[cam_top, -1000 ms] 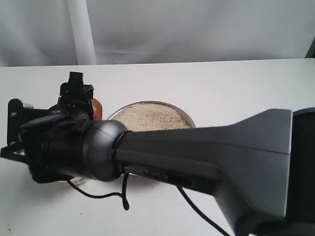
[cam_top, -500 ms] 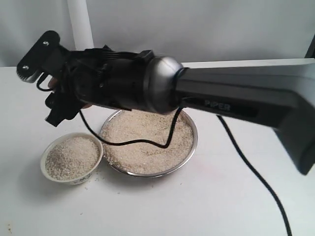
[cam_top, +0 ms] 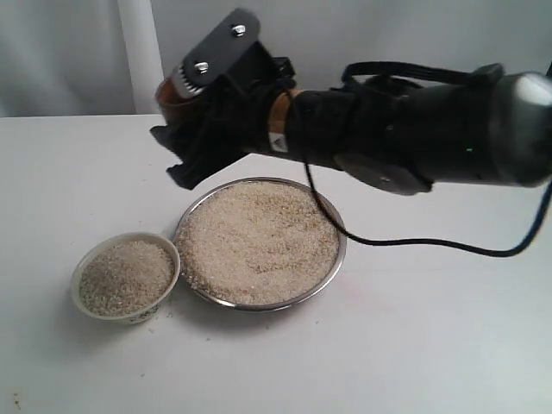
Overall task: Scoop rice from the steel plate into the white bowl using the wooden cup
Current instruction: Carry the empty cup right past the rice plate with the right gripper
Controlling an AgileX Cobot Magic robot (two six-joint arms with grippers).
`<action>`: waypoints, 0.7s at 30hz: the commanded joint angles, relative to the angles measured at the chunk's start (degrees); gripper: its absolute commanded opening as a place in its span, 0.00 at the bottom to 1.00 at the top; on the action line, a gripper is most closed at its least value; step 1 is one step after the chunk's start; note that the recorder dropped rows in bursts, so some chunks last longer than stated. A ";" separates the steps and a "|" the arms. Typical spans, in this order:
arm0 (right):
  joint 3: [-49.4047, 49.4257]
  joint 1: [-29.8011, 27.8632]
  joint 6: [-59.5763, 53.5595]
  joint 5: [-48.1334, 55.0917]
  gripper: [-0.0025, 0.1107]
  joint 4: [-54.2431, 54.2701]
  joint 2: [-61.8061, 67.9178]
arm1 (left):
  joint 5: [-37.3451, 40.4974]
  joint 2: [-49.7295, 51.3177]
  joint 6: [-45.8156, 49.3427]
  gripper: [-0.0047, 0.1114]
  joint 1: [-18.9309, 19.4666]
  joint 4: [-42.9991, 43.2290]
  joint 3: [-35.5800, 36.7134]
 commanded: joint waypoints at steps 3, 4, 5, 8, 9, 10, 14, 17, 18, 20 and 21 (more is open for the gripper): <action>15.72 -9.96 -12.66 -14.07 0.02 18.47 -9.99 | -0.32 -0.17 -0.10 0.04 -0.24 -0.27 -0.16; 17.79 -11.25 -12.89 -16.24 0.02 19.02 -10.83 | -0.32 -0.17 -0.10 0.04 -0.24 -0.27 -0.16; 20.40 -12.60 -12.89 -19.37 0.02 19.15 -11.41 | -0.32 -0.17 -0.10 0.04 -0.24 -0.27 -0.16; 26.65 -14.70 -13.51 -26.48 0.02 21.20 -11.41 | -0.32 -0.17 -0.10 0.04 -0.24 -0.27 -0.16; 29.09 -15.33 -13.88 -29.41 0.02 25.08 -11.41 | -0.32 -0.17 -0.24 0.04 -0.24 -0.27 -0.16; 30.32 -15.48 -14.03 -31.12 0.02 26.88 -11.41 | -0.32 -0.17 -0.24 0.04 -0.24 -0.27 -0.16; 35.58 -15.47 -18.58 -38.01 0.02 36.86 -11.41 | -0.32 -0.17 -0.24 0.04 -0.24 -0.27 -0.16; 37.69 -15.47 -21.94 -38.53 0.02 40.21 -11.41 | -0.32 -0.17 -0.24 0.04 -0.24 -0.27 -0.16; 38.19 -15.47 -22.57 -38.53 0.02 40.85 -11.15 | -0.32 -0.17 -0.24 0.04 -0.24 -0.27 -0.16; 38.60 -15.47 -22.57 -38.47 0.02 41.63 -10.16 | -0.32 -0.17 -0.24 0.04 -0.24 -0.27 -0.16; 38.60 -15.47 -22.57 -38.35 0.02 41.63 -9.59 | -0.32 -0.17 -0.14 0.04 -0.24 -0.27 -0.16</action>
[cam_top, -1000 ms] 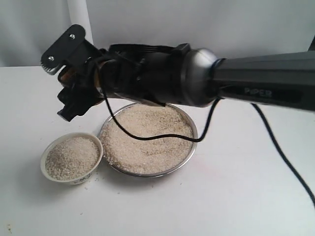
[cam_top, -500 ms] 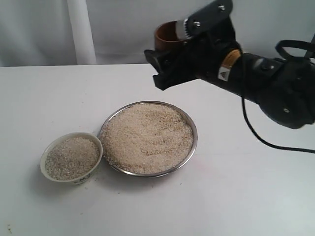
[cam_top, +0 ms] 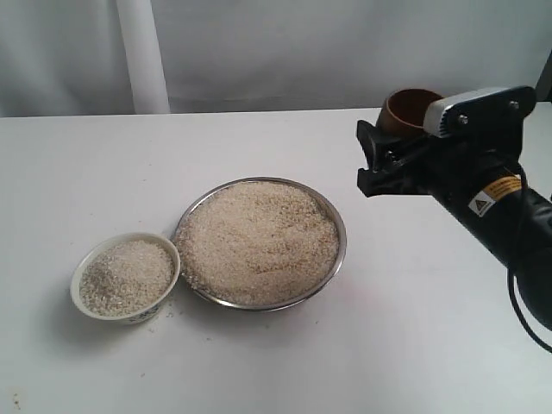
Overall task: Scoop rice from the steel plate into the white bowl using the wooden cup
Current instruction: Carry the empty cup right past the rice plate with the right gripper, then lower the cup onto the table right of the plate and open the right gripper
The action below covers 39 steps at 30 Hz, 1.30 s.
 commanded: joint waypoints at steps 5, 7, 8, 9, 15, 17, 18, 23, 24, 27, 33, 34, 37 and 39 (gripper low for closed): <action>0.83 -0.20 -1.49 -3.23 0.02 2.73 6.72 | -0.32 -0.17 -0.14 0.04 -0.24 -0.27 -0.16; 0.83 -0.20 -1.49 -4.64 0.02 3.94 9.32 | -0.32 -0.17 -0.14 0.04 -0.24 -0.27 -0.16; 0.83 -0.20 -1.49 -5.31 0.02 4.50 10.57 | -0.32 -0.17 -0.14 0.04 -0.24 -0.27 -0.16; 0.83 -0.20 -1.49 -5.81 0.02 4.51 11.53 | -0.32 -0.17 -0.14 0.04 -0.24 -0.27 -0.16; 0.69 -0.20 -1.49 -6.62 0.02 7.73 17.23 | -0.32 -0.17 -0.14 0.04 -0.24 -0.27 -0.16; 0.69 -0.20 -1.49 -7.18 0.02 7.73 18.72 | -0.32 -0.17 -0.14 0.04 -0.24 -0.27 -0.16; 0.69 -0.20 -1.49 -7.56 0.02 7.73 19.39 | -0.32 -0.17 -0.14 0.04 -0.24 -0.27 -0.16; 0.37 -0.20 -1.49 -8.03 0.02 7.87 21.98 | -0.32 -0.17 -0.14 0.04 -0.24 -0.27 -0.16; 0.37 -0.20 -1.49 -8.14 0.02 7.87 22.20 | -0.32 -0.17 -0.14 0.04 -0.24 -0.27 -0.16; 0.37 -0.20 -1.49 -8.14 0.02 7.87 22.30 | -0.32 -0.17 -0.14 0.04 -0.24 -0.27 -0.16; 0.37 -0.20 -1.49 -4.17 0.02 8.80 22.22 | -0.32 -0.17 -0.25 0.04 -0.24 -0.27 -0.16; 0.37 -0.20 -1.63 -3.40 0.02 8.92 22.22 | -0.32 -0.17 -0.25 0.04 -0.24 -0.27 -0.16; 0.37 -0.20 -1.63 -1.11 0.02 8.92 22.22 | -0.32 -0.17 -0.25 0.04 -0.24 -0.27 -0.16; 0.37 -0.20 -1.63 -0.23 0.02 8.92 22.22 | -0.32 -0.17 -0.25 0.04 -0.24 -0.27 -0.16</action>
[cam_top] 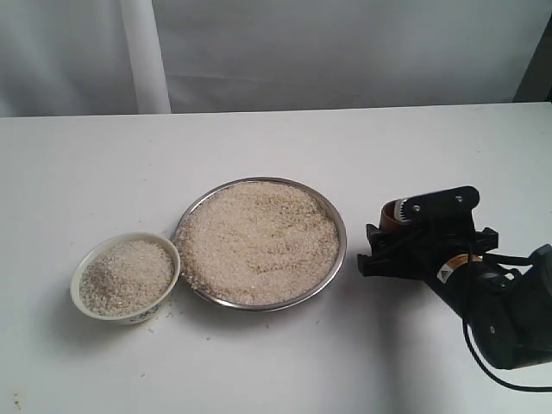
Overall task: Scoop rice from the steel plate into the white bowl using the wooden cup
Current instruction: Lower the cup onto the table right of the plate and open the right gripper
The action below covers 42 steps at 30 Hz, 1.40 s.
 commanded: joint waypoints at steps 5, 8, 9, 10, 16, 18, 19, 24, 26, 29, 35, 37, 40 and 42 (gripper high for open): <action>-0.17 -0.20 -0.21 2.41 0.02 0.21 -0.16 | -0.32 -0.17 -0.10 0.04 -0.24 -0.27 -0.16; -0.17 -0.20 -0.21 2.41 0.02 0.21 -0.16 | -0.32 -0.17 -0.10 0.04 -0.24 -0.27 -0.16; -0.17 -0.20 -0.21 2.41 0.02 0.21 -0.16 | -0.32 -0.17 -0.10 0.04 -0.24 -0.27 -0.16; -0.17 -0.20 -0.21 2.41 0.02 0.21 -0.16 | -0.32 -0.17 -0.10 0.04 -0.24 -0.27 -0.16; -0.17 -0.20 -0.21 2.29 0.02 0.11 -0.16 | -0.32 -0.17 -0.24 0.04 -0.24 -0.27 -0.16; -0.17 -0.20 -0.21 2.29 0.06 0.11 -0.16 | -0.32 -0.17 -0.24 0.04 -0.24 -0.27 -0.16; -0.17 -0.20 -0.21 2.21 0.10 0.11 -0.16 | -0.32 -0.17 -0.24 0.04 -0.24 -0.27 -0.16; -0.17 -0.20 -0.21 0.15 0.42 0.11 -0.16 | -0.32 -0.17 -0.14 0.04 -0.24 -0.27 -0.16; -0.17 -0.20 -0.21 -0.94 0.60 0.11 -0.16 | -0.32 -0.17 -0.14 0.04 -0.24 -0.27 -0.16; -0.17 -0.20 -0.21 -1.78 0.78 0.11 -0.16 | -0.32 -0.17 -0.14 0.04 -0.24 -0.27 -0.16; -0.17 -0.20 -0.21 -1.78 0.84 0.11 -0.16 | -0.32 -0.17 -0.14 0.04 -0.24 -0.27 -0.16; -0.17 -0.20 -0.21 -1.78 0.84 0.11 -0.16 | -0.32 -0.17 -0.27 0.04 -0.24 -0.27 -0.16; -0.17 -0.20 -0.21 -1.90 0.84 0.11 -0.16 | -0.32 -0.17 -0.27 0.04 -0.24 -0.27 -0.16; -0.17 -0.20 -0.21 -2.03 0.84 0.11 -0.16 | -0.32 -0.17 -0.27 0.04 -0.24 -0.27 -0.16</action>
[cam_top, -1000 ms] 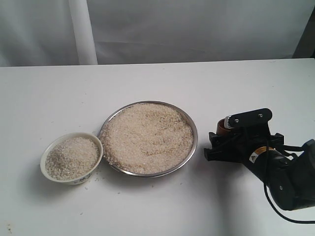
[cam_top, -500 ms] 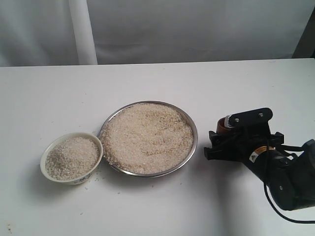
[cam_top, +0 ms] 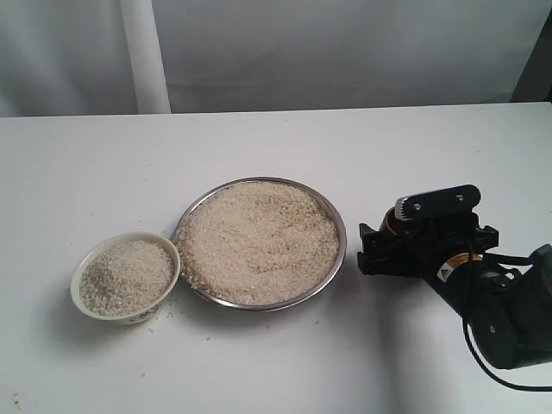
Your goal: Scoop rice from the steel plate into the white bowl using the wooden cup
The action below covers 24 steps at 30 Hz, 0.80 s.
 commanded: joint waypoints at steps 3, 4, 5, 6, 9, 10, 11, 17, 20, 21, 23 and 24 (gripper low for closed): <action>0.20 -0.10 -0.21 -1.67 0.84 0.11 -1.73 | -0.32 -0.17 -0.27 0.04 -0.24 -0.27 -0.16; 0.48 -0.10 -0.21 -1.79 0.84 0.11 -2.48 | -0.32 -0.17 -0.27 0.04 -0.24 -0.27 -0.16; 0.94 -0.10 -0.21 -2.28 0.84 0.11 -3.57 | -0.32 -0.17 -0.27 0.04 -0.24 -0.27 -0.16; 1.40 -0.10 -0.21 -2.28 0.84 0.11 -4.88 | -0.32 -0.17 -0.27 0.04 -0.24 -0.27 -0.16; 2.81 -0.10 -0.21 -2.28 0.84 0.11 -9.37 | -0.32 -0.17 -0.15 0.04 -0.24 -0.27 -0.16; 3.25 -0.10 -0.21 -2.28 0.84 0.11 -10.59 | -0.32 -0.17 -0.15 0.04 -0.24 -0.27 -0.16; 3.93 -0.10 -0.21 -2.28 0.84 0.11 -12.15 | -0.32 -0.17 -0.15 0.04 -0.24 -0.27 -0.16; 11.11 0.00 -0.21 -2.28 0.72 0.11 -22.19 | -0.32 -0.17 -0.15 0.04 -0.24 -0.27 -0.16; 16.32 0.11 0.01 -2.52 0.58 0.11 -28.47 | -0.32 -0.17 -0.25 0.04 -0.24 -0.27 -0.16; 17.70 0.11 0.01 -3.07 0.52 0.11 -30.24 | -0.32 -0.17 -0.25 0.04 -0.24 -0.27 -0.16; 21.13 0.11 0.01 -5.79 0.39 0.11 -34.47 | -0.32 -0.17 -0.25 0.04 -0.24 -0.27 -0.16; 22.40 0.11 0.01 -7.07 0.35 -0.01 -36.11 | -0.32 -0.17 -0.25 0.04 -0.24 -0.27 -0.16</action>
